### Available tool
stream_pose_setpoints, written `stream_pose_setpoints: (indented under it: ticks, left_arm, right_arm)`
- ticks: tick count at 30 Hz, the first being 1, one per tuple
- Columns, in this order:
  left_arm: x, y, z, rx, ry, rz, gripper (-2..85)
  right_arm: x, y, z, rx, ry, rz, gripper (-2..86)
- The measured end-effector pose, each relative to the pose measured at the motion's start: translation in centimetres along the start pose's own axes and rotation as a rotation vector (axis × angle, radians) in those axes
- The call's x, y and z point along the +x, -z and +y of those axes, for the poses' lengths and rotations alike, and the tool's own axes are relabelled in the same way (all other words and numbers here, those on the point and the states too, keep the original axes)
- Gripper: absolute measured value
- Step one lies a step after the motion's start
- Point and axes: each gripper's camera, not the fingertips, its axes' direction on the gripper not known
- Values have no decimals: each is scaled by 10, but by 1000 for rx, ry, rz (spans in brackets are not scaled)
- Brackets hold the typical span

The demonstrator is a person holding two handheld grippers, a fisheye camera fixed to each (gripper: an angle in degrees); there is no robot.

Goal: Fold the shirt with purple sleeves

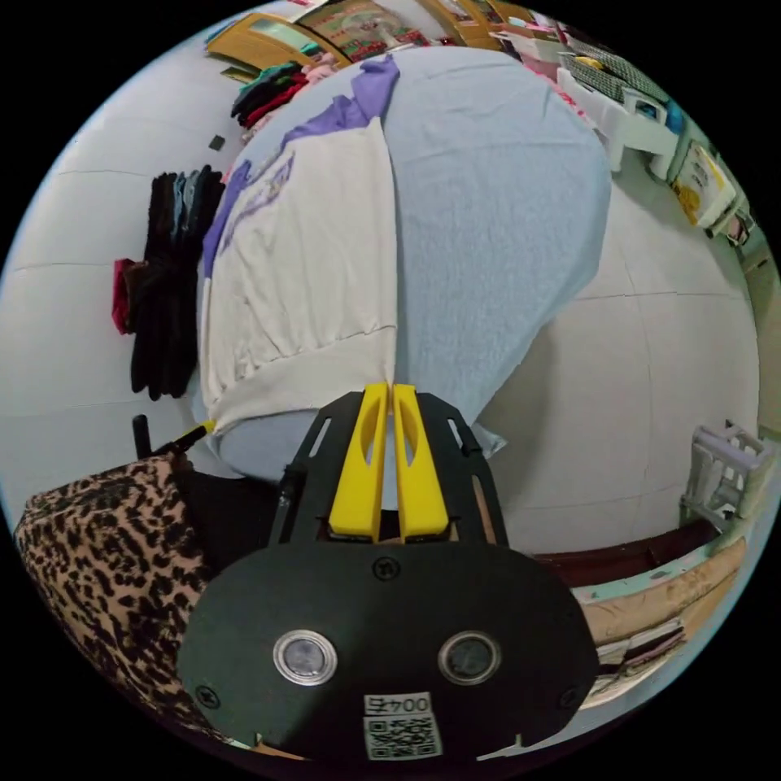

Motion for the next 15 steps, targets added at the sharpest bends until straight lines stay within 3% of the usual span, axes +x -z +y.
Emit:
stream_pose_setpoints:
  ticks: [8, 15]
  left_arm:
    - [16, -5, 29, 6, -54, -89, 20]
    - [39, -7, 59, -15, -67, -193, 23]
  right_arm:
    - [-51, 58, 20, -79, 186, 278, 56]
    - [-136, 80, 5, -109, 468, 316, 88]
